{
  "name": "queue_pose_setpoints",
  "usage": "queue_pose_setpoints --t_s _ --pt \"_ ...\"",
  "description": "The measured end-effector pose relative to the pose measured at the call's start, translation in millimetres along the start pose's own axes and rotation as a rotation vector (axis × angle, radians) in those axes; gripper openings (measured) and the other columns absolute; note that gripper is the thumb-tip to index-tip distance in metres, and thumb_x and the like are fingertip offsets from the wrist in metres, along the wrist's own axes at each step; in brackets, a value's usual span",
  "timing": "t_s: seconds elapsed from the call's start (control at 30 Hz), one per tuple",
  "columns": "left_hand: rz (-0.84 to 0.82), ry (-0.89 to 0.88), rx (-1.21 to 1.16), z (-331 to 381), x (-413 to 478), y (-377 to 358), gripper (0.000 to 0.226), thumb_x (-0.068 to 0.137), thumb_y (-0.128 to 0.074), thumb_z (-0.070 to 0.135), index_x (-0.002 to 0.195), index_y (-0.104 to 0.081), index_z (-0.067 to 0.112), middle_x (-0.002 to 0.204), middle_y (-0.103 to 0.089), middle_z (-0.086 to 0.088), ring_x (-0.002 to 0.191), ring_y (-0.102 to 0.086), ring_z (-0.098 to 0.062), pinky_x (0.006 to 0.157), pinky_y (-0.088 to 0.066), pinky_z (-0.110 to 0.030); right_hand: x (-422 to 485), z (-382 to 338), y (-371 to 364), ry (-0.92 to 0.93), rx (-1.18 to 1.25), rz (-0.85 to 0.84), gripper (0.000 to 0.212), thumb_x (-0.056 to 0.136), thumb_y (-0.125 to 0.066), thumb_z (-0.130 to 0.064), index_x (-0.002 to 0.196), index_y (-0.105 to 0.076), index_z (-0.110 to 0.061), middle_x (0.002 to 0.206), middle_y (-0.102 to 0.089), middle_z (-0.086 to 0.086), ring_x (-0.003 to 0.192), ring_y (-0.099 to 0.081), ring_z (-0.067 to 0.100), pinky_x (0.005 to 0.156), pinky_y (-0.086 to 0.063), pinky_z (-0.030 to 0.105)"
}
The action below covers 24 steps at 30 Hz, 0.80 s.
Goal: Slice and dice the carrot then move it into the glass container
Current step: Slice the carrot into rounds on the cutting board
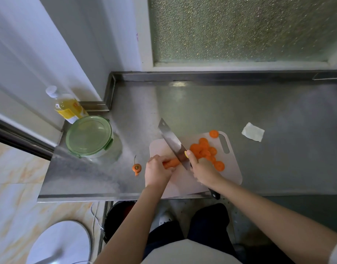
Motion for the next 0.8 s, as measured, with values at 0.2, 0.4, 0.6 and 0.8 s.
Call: queue_pose_setpoints --t_s 0.2,0.4,0.6,0.8 --pt "0.008 -0.001 0.009 -1 1 -1 0.033 0.078 -0.072 0.017 0.11 -0.069 0.017 0.108 -0.063 -0.001 0.1 -0.054 -0.016 0.078 -0.03 -0.01 -10 -5 3 0.018 0.014 -0.027 0.064 0.097 -0.029 -0.055 0.05 -0.038 -0.012 0.049 -0.04 0.004 0.046 -0.039 0.016 0.048 -0.028 0.027" --pt "0.008 0.007 -0.014 -4 1 -1 0.032 0.077 -0.073 0.016 0.109 -0.07 0.017 0.106 -0.063 -0.002 0.097 -0.055 -0.017 0.078 -0.032 -0.012 -23 -21 13 0.058 -0.025 0.037 0.055 0.1 -0.033 -0.045 0.106 -0.052 0.006 0.09 -0.065 0.025 0.084 -0.061 0.035 0.078 -0.046 0.039" --pt "0.013 0.003 -0.02 -2 0 -2 0.032 0.077 -0.073 0.015 0.109 -0.069 0.017 0.105 -0.062 -0.001 0.088 -0.05 -0.011 0.077 -0.034 -0.015 -40 -41 24 0.188 -0.323 0.157 0.064 0.1 -0.031 -0.046 0.128 -0.046 0.009 0.127 -0.052 0.022 0.12 -0.05 0.036 0.094 -0.036 0.031" --pt "0.014 0.011 -0.011 0 -1 -1 0.032 0.077 -0.074 0.015 0.108 -0.069 0.014 0.104 -0.062 -0.003 0.092 -0.052 -0.014 0.076 -0.034 -0.014 -43 -38 21 0.096 -0.354 0.054 0.064 0.102 -0.028 -0.042 0.122 -0.048 0.015 0.119 -0.059 0.022 0.11 -0.057 0.033 0.087 -0.04 0.031"
Point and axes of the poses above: each hand's wrist, its own x-axis towards the middle knuckle, its own y-axis out of the back of the hand, z = x × y, the point moved 8 cm from there along x, towards the middle knuckle
